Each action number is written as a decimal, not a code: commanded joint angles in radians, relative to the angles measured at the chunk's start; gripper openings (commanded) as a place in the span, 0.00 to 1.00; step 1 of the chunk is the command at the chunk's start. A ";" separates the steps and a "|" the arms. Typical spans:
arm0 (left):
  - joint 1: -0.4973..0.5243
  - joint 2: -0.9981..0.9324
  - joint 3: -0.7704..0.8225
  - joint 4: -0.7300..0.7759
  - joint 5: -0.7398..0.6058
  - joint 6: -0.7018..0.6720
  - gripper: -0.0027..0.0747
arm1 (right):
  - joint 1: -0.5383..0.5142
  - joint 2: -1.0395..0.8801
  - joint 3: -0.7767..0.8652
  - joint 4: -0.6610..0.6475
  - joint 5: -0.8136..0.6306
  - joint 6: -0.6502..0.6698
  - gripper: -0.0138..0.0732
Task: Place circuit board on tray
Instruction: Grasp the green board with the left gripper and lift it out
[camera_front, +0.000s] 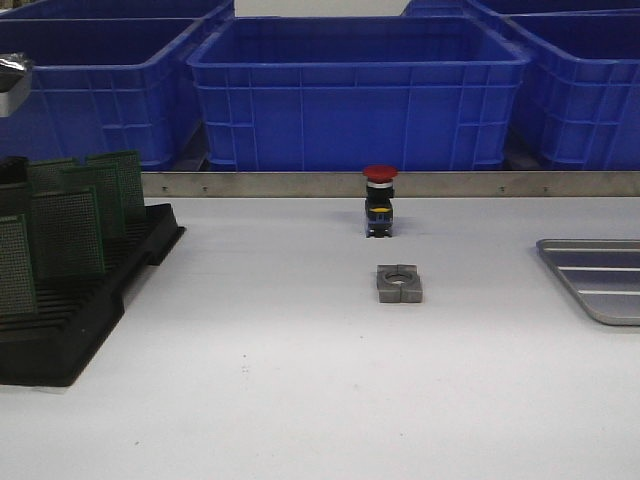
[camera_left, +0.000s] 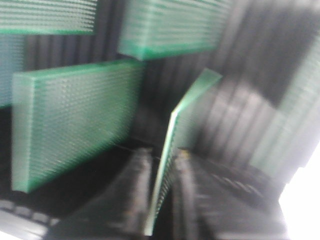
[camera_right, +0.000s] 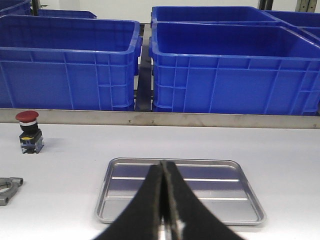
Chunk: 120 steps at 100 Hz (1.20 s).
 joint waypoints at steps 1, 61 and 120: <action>0.000 -0.047 -0.053 -0.026 -0.021 -0.020 0.01 | -0.001 -0.021 -0.013 -0.002 -0.081 -0.012 0.09; -0.001 -0.123 -0.344 -0.090 0.273 -0.036 0.01 | -0.001 -0.021 -0.013 -0.002 -0.081 -0.012 0.09; -0.219 -0.081 -0.343 -0.724 0.273 -0.032 0.01 | -0.001 -0.021 -0.013 -0.002 -0.081 -0.012 0.09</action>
